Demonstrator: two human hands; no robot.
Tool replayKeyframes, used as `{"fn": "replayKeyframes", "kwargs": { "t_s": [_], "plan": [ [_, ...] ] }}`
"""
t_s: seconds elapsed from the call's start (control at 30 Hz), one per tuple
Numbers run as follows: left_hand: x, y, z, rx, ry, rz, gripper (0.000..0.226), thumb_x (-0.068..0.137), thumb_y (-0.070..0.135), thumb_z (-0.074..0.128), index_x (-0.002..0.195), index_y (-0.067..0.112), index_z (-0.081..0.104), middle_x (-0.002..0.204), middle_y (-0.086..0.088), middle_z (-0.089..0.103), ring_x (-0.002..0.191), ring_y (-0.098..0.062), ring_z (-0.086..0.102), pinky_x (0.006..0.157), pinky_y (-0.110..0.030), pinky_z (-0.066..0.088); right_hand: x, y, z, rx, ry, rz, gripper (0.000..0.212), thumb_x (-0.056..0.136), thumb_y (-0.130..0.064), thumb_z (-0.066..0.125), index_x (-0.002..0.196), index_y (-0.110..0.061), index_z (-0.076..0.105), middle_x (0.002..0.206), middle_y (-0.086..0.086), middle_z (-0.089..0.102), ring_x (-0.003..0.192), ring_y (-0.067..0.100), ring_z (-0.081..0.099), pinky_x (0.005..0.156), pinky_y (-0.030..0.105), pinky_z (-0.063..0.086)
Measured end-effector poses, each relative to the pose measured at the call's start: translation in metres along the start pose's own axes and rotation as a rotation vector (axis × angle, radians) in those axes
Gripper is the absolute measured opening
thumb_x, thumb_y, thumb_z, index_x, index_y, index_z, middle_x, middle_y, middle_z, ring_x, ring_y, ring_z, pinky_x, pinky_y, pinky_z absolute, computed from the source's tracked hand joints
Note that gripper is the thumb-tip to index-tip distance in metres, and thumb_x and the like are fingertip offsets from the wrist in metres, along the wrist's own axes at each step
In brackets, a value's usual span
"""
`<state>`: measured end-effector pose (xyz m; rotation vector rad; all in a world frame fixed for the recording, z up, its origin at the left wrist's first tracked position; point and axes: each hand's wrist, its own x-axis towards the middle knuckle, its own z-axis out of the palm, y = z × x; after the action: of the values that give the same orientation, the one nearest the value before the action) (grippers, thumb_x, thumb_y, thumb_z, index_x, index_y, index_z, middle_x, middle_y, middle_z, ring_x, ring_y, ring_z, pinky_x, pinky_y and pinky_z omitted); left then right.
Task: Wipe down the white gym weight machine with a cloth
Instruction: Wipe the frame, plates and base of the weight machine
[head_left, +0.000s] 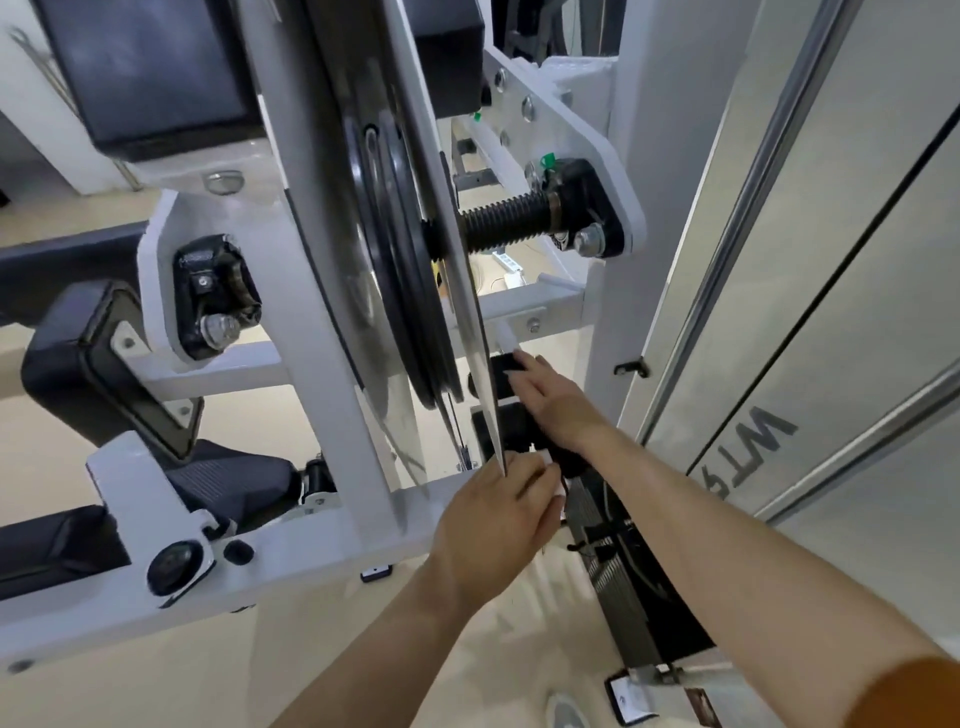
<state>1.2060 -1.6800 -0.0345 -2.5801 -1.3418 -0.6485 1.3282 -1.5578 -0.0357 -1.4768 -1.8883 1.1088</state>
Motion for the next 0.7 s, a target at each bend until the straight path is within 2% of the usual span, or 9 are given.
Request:
{"fn": "replayKeyframes", "kwargs": {
  "t_s": [0.07, 0.1, 0.17, 0.23, 0.3, 0.4, 0.5, 0.6, 0.7],
  "plan": [
    [0.001, 0.000, 0.004, 0.006, -0.001, 0.012, 0.021, 0.093, 0.022, 0.054, 0.101, 0.008, 0.067, 0.098, -0.005, 0.062, 0.081, -0.023, 0.057, 0.068, -0.031, 0.050, 0.029, -0.006, -0.007, -0.055, -0.011, 0.031, 0.038, 0.101, -0.022, 0.045, 0.138, -0.017, 0.053, 0.157, 0.001, 0.030, 0.143, 0.020, 0.028, 0.115, 0.026, 0.018],
    [0.002, -0.001, 0.004, 0.018, -0.013, 0.021, 0.020, 0.093, 0.022, 0.054, 0.102, 0.008, 0.065, 0.098, -0.005, 0.061, 0.082, -0.022, 0.056, 0.066, -0.030, 0.048, 0.041, -0.011, -0.009, -0.040, 0.022, 0.052, 0.037, 0.099, -0.021, 0.050, 0.135, -0.017, 0.057, 0.153, 0.003, 0.039, 0.138, 0.024, 0.039, 0.115, 0.030, 0.026],
    [0.004, -0.002, 0.005, 0.072, -0.055, 0.058, 0.019, 0.089, 0.020, 0.057, 0.104, 0.009, 0.064, 0.096, -0.005, 0.059, 0.084, -0.021, 0.055, 0.063, -0.028, 0.043, 0.052, -0.020, -0.007, -0.061, 0.115, 0.067, 0.029, 0.094, -0.023, 0.059, 0.121, -0.015, 0.068, 0.128, 0.004, 0.062, 0.114, 0.026, 0.059, 0.102, 0.036, 0.044],
    [0.008, 0.000, 0.007, 0.105, -0.117, 0.103, 0.021, 0.086, 0.014, 0.057, 0.105, 0.008, 0.064, 0.097, -0.006, 0.058, 0.088, -0.022, 0.054, 0.064, -0.029, 0.046, 0.041, -0.021, -0.008, -0.077, 0.137, 0.050, 0.025, 0.090, -0.031, 0.064, 0.106, -0.015, 0.074, 0.107, 0.003, 0.070, 0.097, 0.022, 0.064, 0.090, 0.036, 0.051],
    [0.016, 0.003, 0.008, 0.115, -0.175, 0.166, 0.021, 0.089, 0.007, 0.048, 0.101, 0.006, 0.065, 0.099, -0.009, 0.060, 0.092, -0.025, 0.055, 0.073, -0.035, 0.051, 0.015, -0.011, -0.014, 0.015, 0.110, 0.058, 0.024, 0.088, -0.034, 0.067, 0.100, -0.015, 0.076, 0.100, 0.000, 0.070, 0.090, 0.018, 0.065, 0.087, 0.038, 0.052],
    [0.028, 0.006, 0.008, 0.141, -0.259, 0.311, 0.023, 0.085, 0.006, 0.050, 0.078, 0.012, 0.070, 0.083, -0.005, 0.064, 0.085, -0.024, 0.059, 0.095, -0.035, 0.047, -0.024, 0.011, -0.025, 0.157, 0.048, 0.154, 0.028, 0.088, -0.020, 0.068, 0.116, -0.018, 0.071, 0.106, -0.001, 0.072, 0.099, 0.014, 0.067, 0.097, 0.036, 0.050],
    [0.044, 0.009, 0.001, 0.187, -0.489, 0.381, 0.012, 0.072, 0.019, 0.063, 0.062, 0.023, 0.068, 0.064, 0.004, 0.059, 0.068, -0.017, 0.055, 0.079, -0.028, 0.048, -0.011, 0.010, -0.019, 0.078, 0.068, 0.143, 0.025, 0.091, -0.024, 0.065, 0.114, -0.018, 0.072, 0.106, 0.000, 0.072, 0.099, 0.015, 0.065, 0.093, 0.031, 0.049],
    [0.062, 0.017, -0.003, 0.213, -0.760, 0.416, 0.018, 0.081, 0.017, 0.058, 0.066, 0.024, 0.064, 0.058, 0.005, 0.045, 0.073, -0.017, 0.053, 0.064, -0.028, 0.040, 0.031, 0.002, -0.006, -0.002, 0.055, 0.104, 0.019, 0.091, -0.026, 0.063, 0.104, -0.017, 0.076, 0.090, 0.005, 0.072, 0.088, 0.019, 0.063, 0.080, 0.028, 0.046],
    [0.068, 0.018, 0.003, 0.167, -0.797, 0.421, 0.027, 0.086, 0.010, 0.053, 0.062, 0.023, 0.049, 0.055, 0.004, 0.033, 0.074, -0.018, 0.052, 0.061, -0.028, 0.034, 0.075, 0.002, -0.006, -0.071, 0.109, 0.152, 0.028, 0.096, -0.026, 0.057, 0.118, -0.015, 0.069, 0.111, 0.011, 0.068, 0.103, 0.027, 0.062, 0.090, 0.029, 0.046]
  ]
}}
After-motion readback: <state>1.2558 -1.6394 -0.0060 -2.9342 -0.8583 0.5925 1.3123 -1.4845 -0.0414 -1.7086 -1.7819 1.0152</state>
